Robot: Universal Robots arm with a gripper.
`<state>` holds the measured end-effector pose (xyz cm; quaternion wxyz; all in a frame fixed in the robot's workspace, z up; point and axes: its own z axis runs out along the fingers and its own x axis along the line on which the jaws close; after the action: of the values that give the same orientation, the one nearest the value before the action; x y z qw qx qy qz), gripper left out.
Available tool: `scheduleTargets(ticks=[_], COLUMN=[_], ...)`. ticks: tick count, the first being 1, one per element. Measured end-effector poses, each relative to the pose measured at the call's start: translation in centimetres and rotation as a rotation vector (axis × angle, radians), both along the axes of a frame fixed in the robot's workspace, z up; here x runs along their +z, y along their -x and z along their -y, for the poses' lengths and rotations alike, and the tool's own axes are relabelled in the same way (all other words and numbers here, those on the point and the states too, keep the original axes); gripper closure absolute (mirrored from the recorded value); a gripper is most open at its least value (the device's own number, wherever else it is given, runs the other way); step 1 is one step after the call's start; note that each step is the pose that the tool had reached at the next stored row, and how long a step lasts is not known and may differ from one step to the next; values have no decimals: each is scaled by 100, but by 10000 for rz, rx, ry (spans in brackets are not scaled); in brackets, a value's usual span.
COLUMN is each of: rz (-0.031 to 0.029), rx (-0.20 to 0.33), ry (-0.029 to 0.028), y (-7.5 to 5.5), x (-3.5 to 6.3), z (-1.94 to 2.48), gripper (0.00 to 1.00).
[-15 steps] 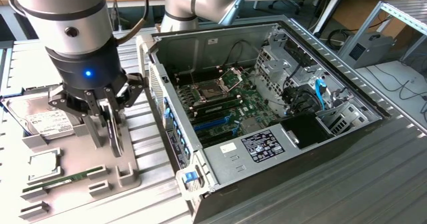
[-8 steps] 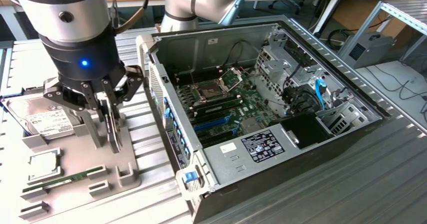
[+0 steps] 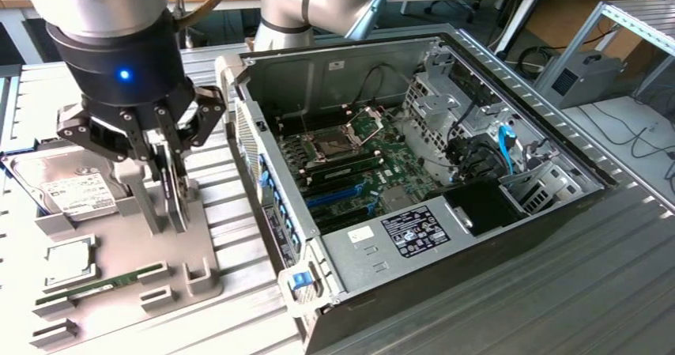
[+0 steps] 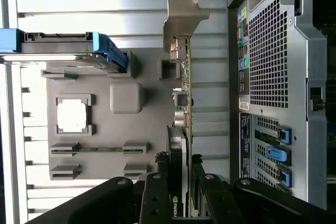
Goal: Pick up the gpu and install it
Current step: 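Pick up the gpu and move the gpu toward the slot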
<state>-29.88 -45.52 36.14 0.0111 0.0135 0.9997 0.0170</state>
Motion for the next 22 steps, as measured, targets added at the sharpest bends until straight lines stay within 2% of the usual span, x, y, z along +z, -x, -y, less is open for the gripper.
scheduleTargets(ticks=[8, 15, 22], rz=[0, 1, 1], rx=[0, 0, 0], ry=[13, 26, 37], y=[0, 0, 0], x=[250, 430, 569], z=[-10, -18, -26], gripper=[73, 73, 73])
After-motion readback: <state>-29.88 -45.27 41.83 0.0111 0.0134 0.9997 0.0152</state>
